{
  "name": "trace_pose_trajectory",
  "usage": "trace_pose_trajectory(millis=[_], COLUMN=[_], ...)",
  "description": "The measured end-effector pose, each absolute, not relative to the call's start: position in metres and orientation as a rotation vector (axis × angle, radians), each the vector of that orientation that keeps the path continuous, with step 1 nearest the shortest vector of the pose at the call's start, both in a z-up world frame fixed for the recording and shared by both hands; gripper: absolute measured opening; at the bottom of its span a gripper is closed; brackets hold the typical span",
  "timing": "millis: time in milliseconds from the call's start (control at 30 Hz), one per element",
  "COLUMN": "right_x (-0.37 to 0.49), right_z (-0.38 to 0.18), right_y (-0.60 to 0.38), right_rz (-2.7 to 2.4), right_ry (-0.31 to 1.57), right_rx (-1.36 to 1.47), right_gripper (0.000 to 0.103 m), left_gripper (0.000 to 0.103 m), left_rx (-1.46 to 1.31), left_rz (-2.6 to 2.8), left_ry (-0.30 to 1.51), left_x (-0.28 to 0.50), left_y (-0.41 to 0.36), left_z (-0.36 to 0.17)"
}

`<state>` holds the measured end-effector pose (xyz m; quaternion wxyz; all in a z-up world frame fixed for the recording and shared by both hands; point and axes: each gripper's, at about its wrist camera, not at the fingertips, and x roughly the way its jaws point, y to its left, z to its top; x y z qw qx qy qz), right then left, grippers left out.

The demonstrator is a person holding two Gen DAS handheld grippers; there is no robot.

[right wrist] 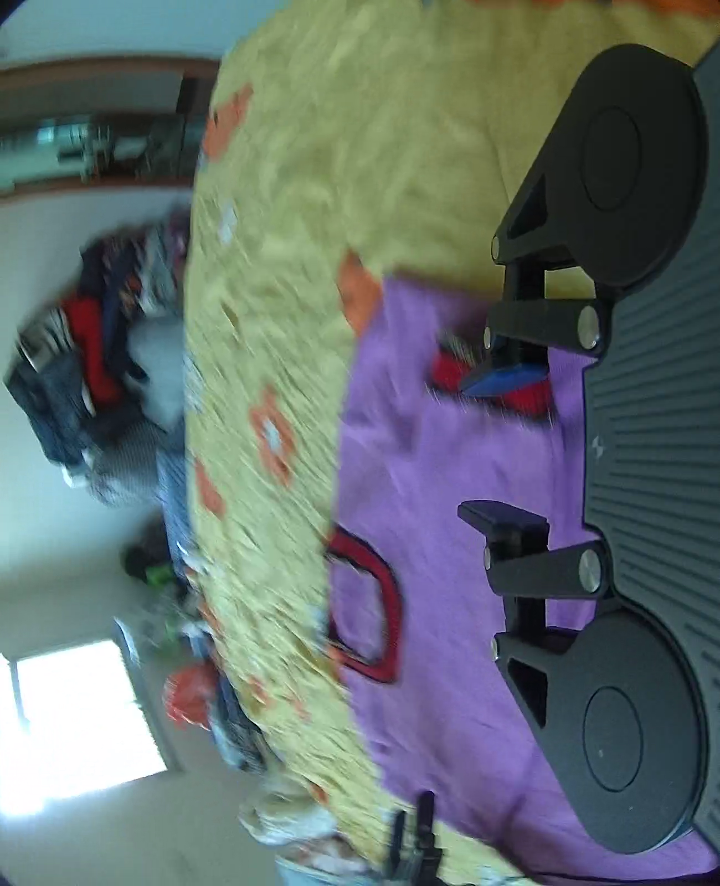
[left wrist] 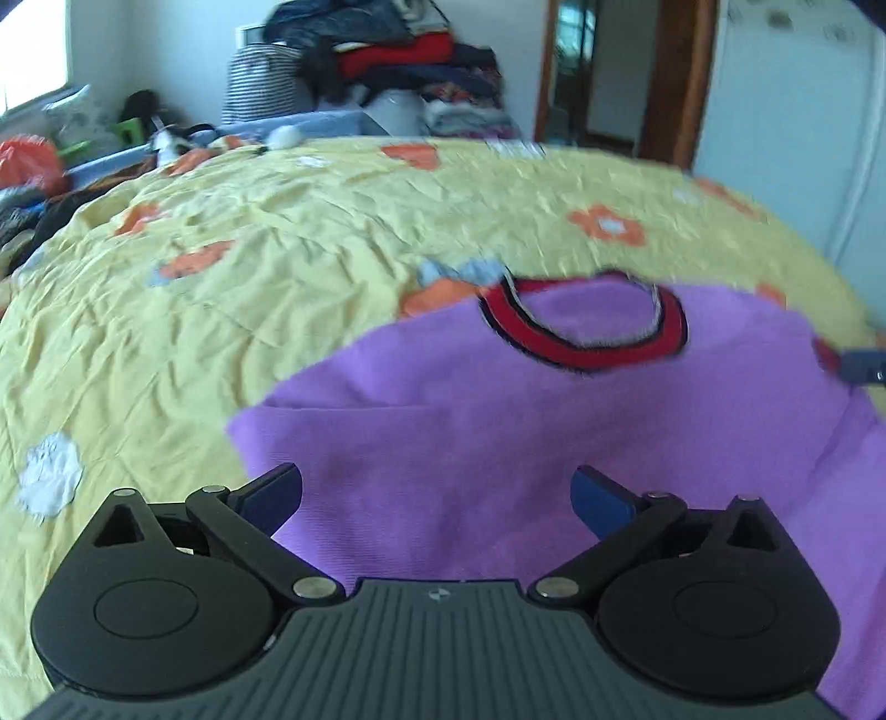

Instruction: Fold small clothes

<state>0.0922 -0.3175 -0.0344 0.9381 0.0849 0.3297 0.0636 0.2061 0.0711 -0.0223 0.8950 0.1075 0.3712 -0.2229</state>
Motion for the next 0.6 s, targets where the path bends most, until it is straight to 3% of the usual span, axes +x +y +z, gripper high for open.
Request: trace_pose_trajectory(millis=[100, 300, 400, 500, 600], right_x=[0.106, 0.07, 0.041, 0.0, -0.042], right_z=[-0.055, -0.052, -0.042, -0.039, -0.037], right_y=[-0.3, -0.311, -0.317, -0.327, -0.337], right_rz=[0.157, 0.141, 0.1, 0.081, 0.078], right_ry=[0.754, 0.754, 0.787, 0.806, 0.827], right_rx=[0.115, -0.033, -0.05, -0.046, -0.067], right_gripper=[0.04, 0.04, 0.047, 0.064, 0.067], left_gripper=[0.103, 0.103, 0.103, 0.103, 0.103], left_rx=[0.308, 0.12, 0.061, 0.058, 0.184], left_rz=[-0.429, -0.392, -0.375, -0.389, -0.37], left_ry=[0.827, 0.861, 0.867, 0.879, 0.865], left_x=[0.212, 0.211, 0.186, 0.151, 0.113], left_y=[0.067, 0.122, 0.147, 0.164, 0.163], left_z=[-0.047, -0.054, -0.047, -0.05, -0.053])
